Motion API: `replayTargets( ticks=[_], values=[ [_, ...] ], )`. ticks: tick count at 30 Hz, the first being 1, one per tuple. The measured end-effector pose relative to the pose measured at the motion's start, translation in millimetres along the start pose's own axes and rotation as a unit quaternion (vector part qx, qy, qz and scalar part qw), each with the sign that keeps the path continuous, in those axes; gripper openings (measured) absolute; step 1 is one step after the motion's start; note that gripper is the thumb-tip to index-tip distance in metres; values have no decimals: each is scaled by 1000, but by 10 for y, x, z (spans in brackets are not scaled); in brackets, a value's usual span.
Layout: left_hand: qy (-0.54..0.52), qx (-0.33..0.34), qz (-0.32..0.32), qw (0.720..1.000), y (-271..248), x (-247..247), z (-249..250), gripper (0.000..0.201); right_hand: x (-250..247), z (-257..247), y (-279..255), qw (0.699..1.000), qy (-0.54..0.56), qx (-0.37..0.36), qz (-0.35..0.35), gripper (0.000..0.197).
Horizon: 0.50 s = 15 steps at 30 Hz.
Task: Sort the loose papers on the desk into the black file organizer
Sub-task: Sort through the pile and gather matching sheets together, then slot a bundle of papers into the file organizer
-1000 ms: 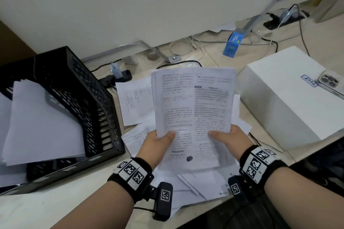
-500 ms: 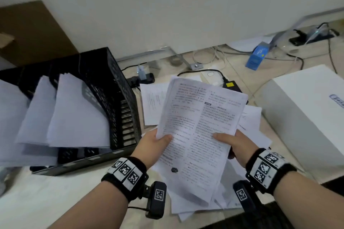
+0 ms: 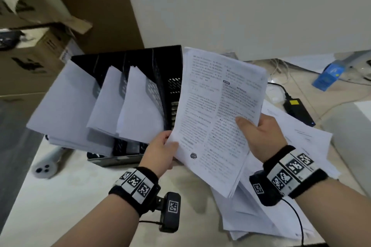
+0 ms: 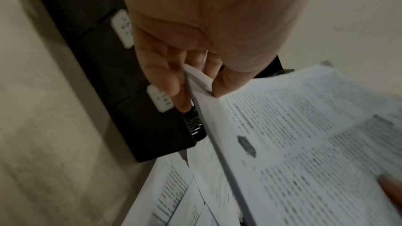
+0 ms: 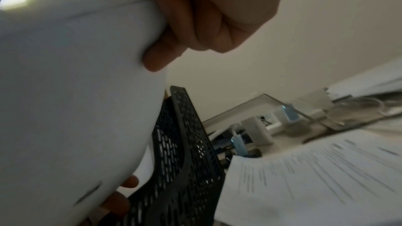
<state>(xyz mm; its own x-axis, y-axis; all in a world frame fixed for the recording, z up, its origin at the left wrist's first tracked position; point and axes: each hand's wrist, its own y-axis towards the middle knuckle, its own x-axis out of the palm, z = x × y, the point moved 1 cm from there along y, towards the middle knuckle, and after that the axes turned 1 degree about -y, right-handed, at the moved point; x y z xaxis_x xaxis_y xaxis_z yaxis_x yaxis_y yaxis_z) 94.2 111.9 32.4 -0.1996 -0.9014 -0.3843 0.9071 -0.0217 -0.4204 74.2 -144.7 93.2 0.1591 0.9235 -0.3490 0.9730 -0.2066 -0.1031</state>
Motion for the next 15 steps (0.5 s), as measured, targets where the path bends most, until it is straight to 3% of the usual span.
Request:
replayTargets(
  ticks=[2,6,11,15],
  values=[
    [25,17,-9,1000,23,-9,64,25,65,-124,-19,998,-48,-30,10,15],
    [203,84,-33,975,149,-84,244,22,182,-299,-70,992,-100,-49,51,18],
    [231,95,-51,967,241,-216,359,77,331,-514,-159,981,-146,-90,93,17],
    [188,164,-81,965,253,-268,350,58,567,-614,-157,964,-225,-94,104,26]
  ],
)
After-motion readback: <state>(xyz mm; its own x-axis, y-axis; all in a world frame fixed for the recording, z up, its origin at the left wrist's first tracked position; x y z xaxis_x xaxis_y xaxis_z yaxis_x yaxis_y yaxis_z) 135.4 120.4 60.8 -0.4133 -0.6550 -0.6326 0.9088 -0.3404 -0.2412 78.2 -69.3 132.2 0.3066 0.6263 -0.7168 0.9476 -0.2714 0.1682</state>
